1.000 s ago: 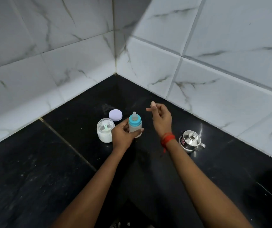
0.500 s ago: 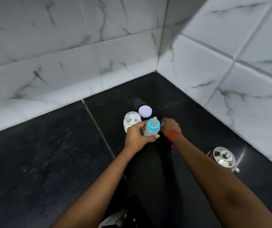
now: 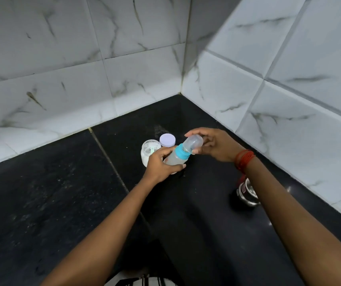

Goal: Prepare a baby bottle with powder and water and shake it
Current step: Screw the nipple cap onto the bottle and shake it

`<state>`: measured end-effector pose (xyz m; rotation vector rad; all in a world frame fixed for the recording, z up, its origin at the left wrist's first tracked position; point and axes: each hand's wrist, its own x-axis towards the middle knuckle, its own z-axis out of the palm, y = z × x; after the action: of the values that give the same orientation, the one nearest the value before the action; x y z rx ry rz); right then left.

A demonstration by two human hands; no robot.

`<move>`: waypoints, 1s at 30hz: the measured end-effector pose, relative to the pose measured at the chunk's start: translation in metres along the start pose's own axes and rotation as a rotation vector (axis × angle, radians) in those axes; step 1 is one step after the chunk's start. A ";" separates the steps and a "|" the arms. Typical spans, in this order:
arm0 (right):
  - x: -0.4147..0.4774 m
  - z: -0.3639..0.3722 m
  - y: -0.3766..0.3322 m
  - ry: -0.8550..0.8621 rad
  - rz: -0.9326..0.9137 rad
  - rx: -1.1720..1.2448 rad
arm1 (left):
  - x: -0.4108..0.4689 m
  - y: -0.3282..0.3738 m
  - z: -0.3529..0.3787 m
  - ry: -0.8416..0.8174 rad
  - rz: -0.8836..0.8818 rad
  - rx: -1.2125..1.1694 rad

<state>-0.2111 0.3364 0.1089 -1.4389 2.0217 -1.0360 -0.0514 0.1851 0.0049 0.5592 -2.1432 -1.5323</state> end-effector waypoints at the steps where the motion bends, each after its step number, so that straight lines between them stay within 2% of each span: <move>1: -0.002 0.001 -0.001 0.004 -0.016 -0.033 | 0.000 0.002 0.002 -0.016 0.011 0.000; 7: -0.008 -0.005 -0.012 -0.035 -0.043 -0.137 | 0.001 0.001 0.005 -0.122 0.032 -0.013; 11: -0.010 -0.008 -0.019 -0.083 -0.061 -0.139 | -0.001 0.006 0.003 -0.134 0.049 -0.090; 19: -0.019 -0.003 -0.026 -0.004 -0.079 -0.169 | -0.006 0.021 0.009 -0.120 0.021 -0.245; 30: -0.014 -0.003 -0.030 0.095 -0.051 -0.196 | -0.006 0.031 0.021 -0.100 -0.039 -0.307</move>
<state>-0.1904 0.3452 0.1334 -1.5736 2.2173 -0.9663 -0.0603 0.2137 0.0275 0.4284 -1.9224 -1.9011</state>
